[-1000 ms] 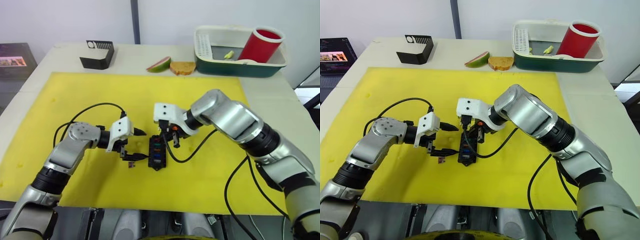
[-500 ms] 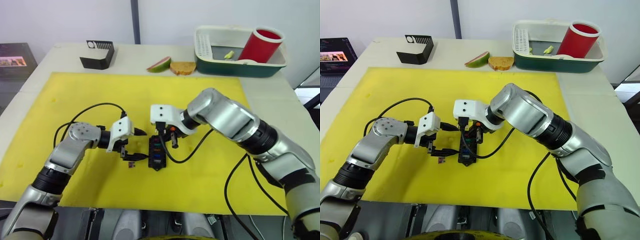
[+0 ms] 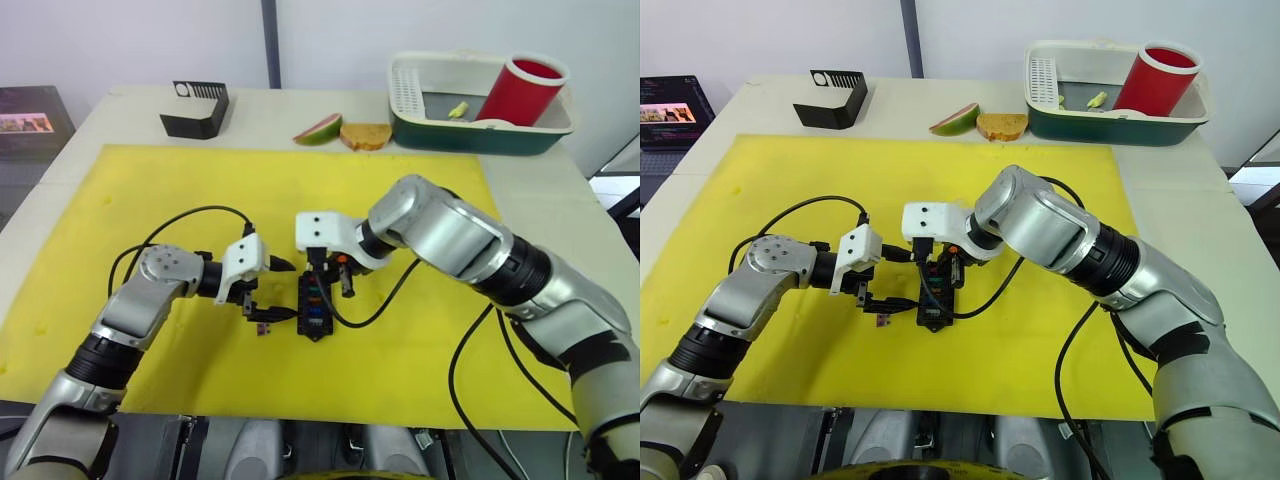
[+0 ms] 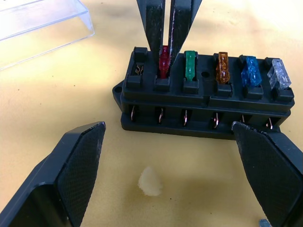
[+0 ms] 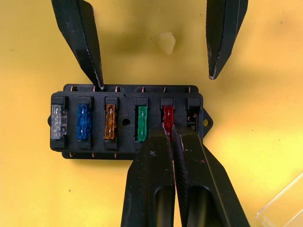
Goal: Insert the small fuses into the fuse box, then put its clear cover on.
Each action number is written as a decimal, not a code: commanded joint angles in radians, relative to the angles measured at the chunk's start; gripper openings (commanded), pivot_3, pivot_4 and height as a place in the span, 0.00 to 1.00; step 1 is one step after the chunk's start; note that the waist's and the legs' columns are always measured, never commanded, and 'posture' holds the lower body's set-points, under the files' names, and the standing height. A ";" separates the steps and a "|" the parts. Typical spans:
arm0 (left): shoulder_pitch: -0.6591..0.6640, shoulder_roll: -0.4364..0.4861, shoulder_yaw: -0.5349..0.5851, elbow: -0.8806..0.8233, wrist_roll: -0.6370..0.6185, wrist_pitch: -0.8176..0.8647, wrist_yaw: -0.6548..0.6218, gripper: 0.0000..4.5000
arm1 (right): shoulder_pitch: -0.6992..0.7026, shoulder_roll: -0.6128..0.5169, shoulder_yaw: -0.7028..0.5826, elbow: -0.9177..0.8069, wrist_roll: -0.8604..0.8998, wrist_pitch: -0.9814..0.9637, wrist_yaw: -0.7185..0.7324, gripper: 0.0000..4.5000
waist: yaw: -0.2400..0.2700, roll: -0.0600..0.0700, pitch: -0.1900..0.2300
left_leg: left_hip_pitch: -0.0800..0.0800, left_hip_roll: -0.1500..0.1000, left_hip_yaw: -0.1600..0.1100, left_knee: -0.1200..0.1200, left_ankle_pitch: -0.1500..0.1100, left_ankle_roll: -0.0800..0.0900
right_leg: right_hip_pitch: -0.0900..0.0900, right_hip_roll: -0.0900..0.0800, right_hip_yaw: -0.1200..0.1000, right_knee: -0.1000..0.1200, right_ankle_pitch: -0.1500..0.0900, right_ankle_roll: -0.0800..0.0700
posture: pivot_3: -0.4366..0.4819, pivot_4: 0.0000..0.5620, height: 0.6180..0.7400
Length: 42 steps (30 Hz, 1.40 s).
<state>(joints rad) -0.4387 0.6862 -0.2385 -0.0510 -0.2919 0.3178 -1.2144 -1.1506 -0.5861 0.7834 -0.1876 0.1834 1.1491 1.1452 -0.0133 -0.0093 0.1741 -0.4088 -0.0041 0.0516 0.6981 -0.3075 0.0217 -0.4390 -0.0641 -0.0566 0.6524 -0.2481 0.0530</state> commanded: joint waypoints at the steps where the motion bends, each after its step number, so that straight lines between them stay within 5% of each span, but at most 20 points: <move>1: -0.004 0.000 0.019 -0.032 0.000 -0.009 0.005 1.00 | -0.013 -0.003 0.033 0.019 -0.034 0.008 -0.023 0.00 | 0.000 0.000 0.000 | 0.000 0.000 0.000 0.000 0.000 0.000 | 0.000 0.000 0.000 0.000 0.000 0.000 | 0.48 0.27 1.00; 27: -0.003 0.005 0.020 -0.027 0.000 -0.008 0.001 1.00 | -0.010 -0.004 -0.024 -0.020 -0.013 0.004 -0.040 0.00 | 0.000 0.000 0.000 | 0.000 0.000 0.000 0.000 0.000 0.000 | 0.000 0.000 0.000 0.000 0.000 0.000 | 0.48 0.27 1.00; 31: -0.004 0.003 0.019 -0.027 0.001 -0.009 0.000 1.00 | -0.011 -0.006 -0.025 -0.021 -0.009 0.001 -0.041 0.32 | 0.000 0.000 0.000 | 0.000 0.000 0.000 0.000 0.000 0.000 | 0.000 0.000 0.000 0.000 0.000 0.000 | 0.48 0.27 1.00; 42: -0.006 0.000 0.016 -0.021 0.005 -0.015 -0.001 1.00 | -0.023 -0.014 -0.046 -0.020 0.002 -0.008 -0.037 0.32 | 0.000 0.000 0.000 | 0.000 0.000 0.000 0.000 0.000 0.000 | 0.000 -0.001 0.000 0.000 0.000 0.000 | 0.48 0.27 1.00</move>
<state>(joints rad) -0.4387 0.6863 -0.2385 -0.0509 -0.2877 0.3177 -1.2165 -1.1545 -0.5874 0.7807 -0.1947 0.1798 1.1485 1.1036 -0.0136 -0.0092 0.1740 -0.4089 -0.0041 0.0515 0.6981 -0.3076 0.0216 -0.4394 -0.0647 -0.0565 0.6526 -0.2481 0.0530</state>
